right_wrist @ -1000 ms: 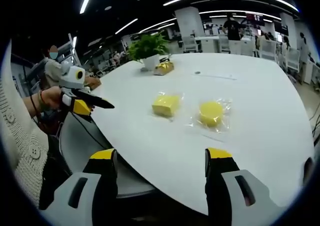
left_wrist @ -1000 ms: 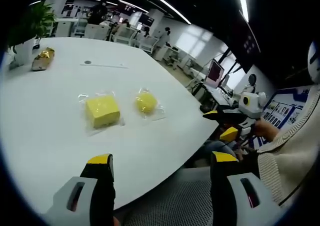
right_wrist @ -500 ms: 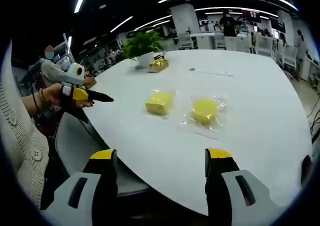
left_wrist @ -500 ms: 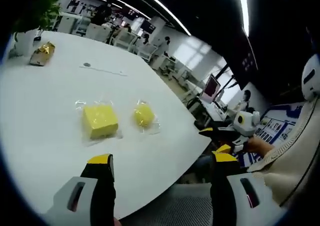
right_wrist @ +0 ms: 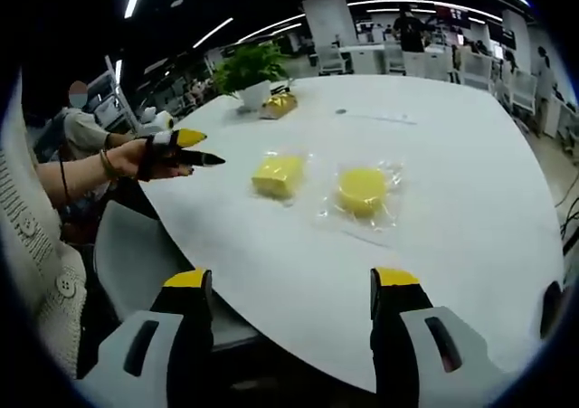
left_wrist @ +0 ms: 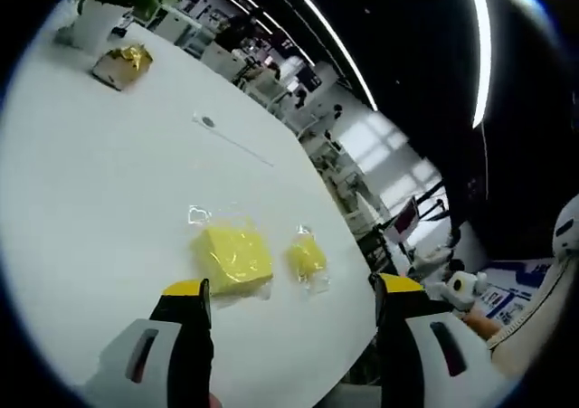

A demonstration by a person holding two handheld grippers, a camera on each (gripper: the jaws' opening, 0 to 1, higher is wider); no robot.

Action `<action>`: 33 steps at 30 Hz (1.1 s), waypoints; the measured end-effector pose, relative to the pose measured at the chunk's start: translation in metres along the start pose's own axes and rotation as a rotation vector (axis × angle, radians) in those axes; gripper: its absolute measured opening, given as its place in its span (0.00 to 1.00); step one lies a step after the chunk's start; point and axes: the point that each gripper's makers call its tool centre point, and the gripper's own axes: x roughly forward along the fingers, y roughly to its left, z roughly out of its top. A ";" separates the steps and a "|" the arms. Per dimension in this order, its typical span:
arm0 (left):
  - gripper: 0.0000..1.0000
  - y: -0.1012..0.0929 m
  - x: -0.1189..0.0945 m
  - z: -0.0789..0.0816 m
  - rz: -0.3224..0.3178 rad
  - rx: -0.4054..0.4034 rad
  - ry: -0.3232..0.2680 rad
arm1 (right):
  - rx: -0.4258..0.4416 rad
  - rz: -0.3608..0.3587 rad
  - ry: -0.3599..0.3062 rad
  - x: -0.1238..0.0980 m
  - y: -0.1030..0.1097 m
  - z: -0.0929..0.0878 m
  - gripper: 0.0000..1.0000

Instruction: Compare the silicone blocks by pressing each to a similar depth, holding the contact briefly, and releasing to observe deformation and rebound differences across the visible hardness samples.

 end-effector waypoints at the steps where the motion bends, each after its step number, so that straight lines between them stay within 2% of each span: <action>1: 0.72 0.011 0.004 0.004 0.011 -0.006 -0.006 | 0.006 -0.004 0.004 0.000 -0.002 0.000 0.66; 5: 0.72 0.041 0.019 0.014 0.026 -0.044 -0.018 | 0.016 -0.021 0.027 0.001 -0.008 -0.002 0.66; 11: 0.70 0.066 0.042 0.022 0.011 -0.108 -0.019 | 0.041 -0.055 0.040 0.003 -0.020 0.001 0.67; 16: 0.65 0.085 0.060 0.034 0.012 -0.115 -0.020 | 0.055 -0.064 0.057 0.010 -0.026 0.005 0.67; 22: 0.48 0.094 0.076 0.040 -0.030 -0.169 -0.024 | 0.060 -0.060 0.102 0.016 -0.026 -0.001 0.67; 28: 0.31 0.100 0.089 0.028 -0.044 -0.204 0.013 | 0.060 -0.062 0.119 0.020 -0.028 0.000 0.67; 33: 0.19 0.104 0.093 0.024 -0.045 -0.194 0.025 | 0.061 -0.061 0.128 0.025 -0.029 -0.001 0.67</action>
